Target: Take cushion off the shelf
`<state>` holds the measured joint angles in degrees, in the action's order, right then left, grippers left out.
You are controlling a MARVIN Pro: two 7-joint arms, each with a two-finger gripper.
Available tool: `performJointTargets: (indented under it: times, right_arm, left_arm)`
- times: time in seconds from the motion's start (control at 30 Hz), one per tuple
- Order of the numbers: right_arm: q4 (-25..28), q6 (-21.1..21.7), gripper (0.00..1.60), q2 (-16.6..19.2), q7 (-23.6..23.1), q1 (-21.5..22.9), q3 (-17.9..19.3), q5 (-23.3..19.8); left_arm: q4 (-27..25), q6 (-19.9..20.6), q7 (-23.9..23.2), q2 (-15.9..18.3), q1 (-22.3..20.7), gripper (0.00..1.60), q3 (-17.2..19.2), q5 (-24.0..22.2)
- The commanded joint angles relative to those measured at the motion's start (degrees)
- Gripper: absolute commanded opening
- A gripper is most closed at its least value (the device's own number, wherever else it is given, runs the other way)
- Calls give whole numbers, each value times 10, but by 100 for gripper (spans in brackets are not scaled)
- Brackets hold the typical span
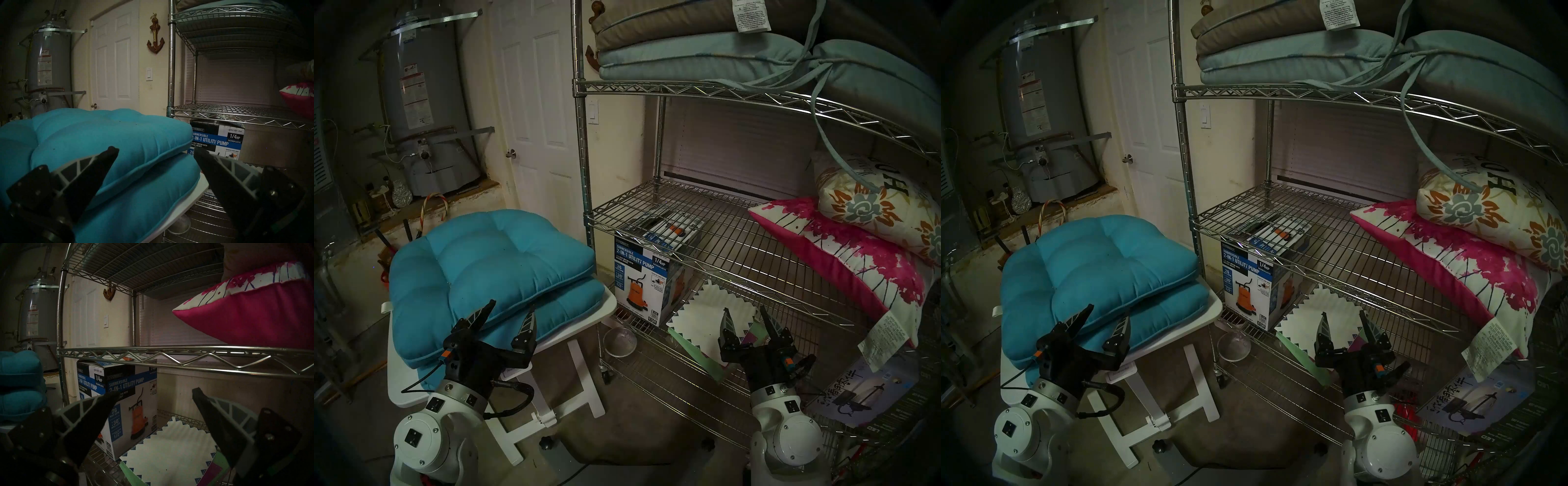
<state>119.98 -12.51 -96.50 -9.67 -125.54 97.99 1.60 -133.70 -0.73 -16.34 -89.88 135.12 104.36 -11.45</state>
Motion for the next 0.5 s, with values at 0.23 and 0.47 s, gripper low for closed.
performJointTargets:
  times: [0.23,0.47]
  right_arm:
    - [73,-26,160,8,39,-50,-13,150]
    - [114,-35,160,-11,35,-109,9,178]
  left_arm:
    - [-10,-1,0,0,-1,160,0,0]
    - [-9,-2,0,0,-1,160,0,0]
